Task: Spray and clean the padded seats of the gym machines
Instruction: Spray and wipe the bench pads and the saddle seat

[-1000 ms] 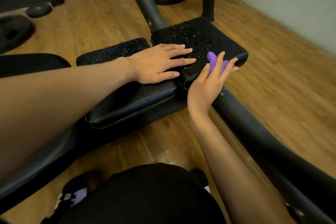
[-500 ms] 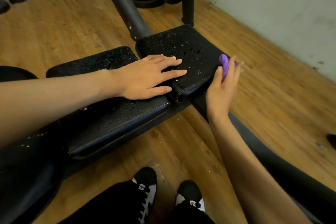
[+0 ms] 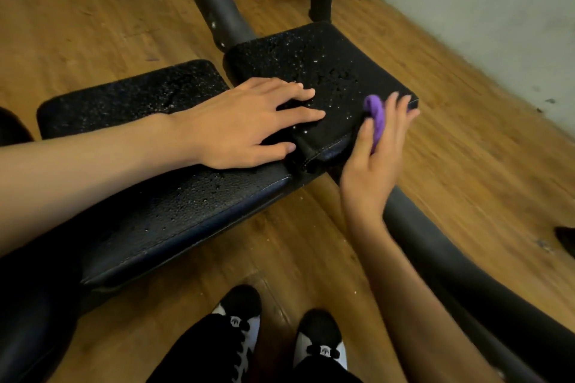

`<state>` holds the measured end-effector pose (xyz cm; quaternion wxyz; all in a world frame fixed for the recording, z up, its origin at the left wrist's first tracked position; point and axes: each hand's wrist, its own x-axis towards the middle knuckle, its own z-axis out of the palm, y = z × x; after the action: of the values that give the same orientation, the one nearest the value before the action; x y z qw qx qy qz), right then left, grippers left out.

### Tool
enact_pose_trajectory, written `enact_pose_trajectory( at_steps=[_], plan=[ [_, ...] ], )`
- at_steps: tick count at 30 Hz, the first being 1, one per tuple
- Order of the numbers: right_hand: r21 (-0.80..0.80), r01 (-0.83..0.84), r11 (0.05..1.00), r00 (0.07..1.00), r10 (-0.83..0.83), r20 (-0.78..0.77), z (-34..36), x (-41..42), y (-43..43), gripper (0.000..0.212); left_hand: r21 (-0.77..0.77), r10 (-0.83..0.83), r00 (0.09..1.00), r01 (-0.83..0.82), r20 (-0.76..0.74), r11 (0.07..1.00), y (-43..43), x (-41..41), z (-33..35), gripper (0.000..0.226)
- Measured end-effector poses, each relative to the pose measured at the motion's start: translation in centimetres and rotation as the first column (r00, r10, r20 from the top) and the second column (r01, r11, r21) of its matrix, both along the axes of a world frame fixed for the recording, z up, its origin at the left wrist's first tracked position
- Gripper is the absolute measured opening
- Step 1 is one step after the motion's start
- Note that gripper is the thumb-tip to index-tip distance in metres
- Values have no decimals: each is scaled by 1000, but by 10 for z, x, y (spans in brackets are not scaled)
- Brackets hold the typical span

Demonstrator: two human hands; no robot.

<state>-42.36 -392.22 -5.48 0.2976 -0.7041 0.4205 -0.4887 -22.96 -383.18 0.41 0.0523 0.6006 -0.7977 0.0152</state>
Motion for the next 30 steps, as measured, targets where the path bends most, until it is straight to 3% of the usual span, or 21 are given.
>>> enact_pose_trajectory(
  at_steps=[4, 7, 11, 13, 19, 23, 26, 30],
  plan=[
    [156, 117, 981, 985, -135, 108, 10, 3, -49, 51, 6, 1, 1000, -1, -13, 1000, 1, 0, 0, 65],
    [122, 136, 983, 985, -147, 91, 13, 11, -17, 52, 15, 14, 1000, -14, -20, 1000, 2, -2, 2, 65],
    [28, -123, 992, 992, 122, 41, 0, 11, 83, 49, 23, 26, 999, -25, -35, 999, 3, -4, 6, 66],
    [-14, -189, 982, 982, 189, -4, -4, 5, 86, 50, 37, 31, 998, -30, -45, 999, 3, -5, 7, 66],
    [169, 78, 982, 992, -93, 82, 16, 3, -39, 49, 47, 46, 998, -44, -35, 998, 5, -4, 6, 65],
    [316, 124, 941, 967, -187, 175, 26, 1, -76, 46, 42, 45, 998, -43, -38, 998, 4, -6, 7, 64],
    [247, 157, 956, 973, -192, 127, 25, 10, -32, 50, 47, 51, 998, -49, -42, 998, 4, -6, 7, 65],
    [115, -68, 991, 995, 59, 84, 6, 18, 78, 53, 45, 55, 997, -52, -61, 998, 3, -6, 7, 66]
  ],
)
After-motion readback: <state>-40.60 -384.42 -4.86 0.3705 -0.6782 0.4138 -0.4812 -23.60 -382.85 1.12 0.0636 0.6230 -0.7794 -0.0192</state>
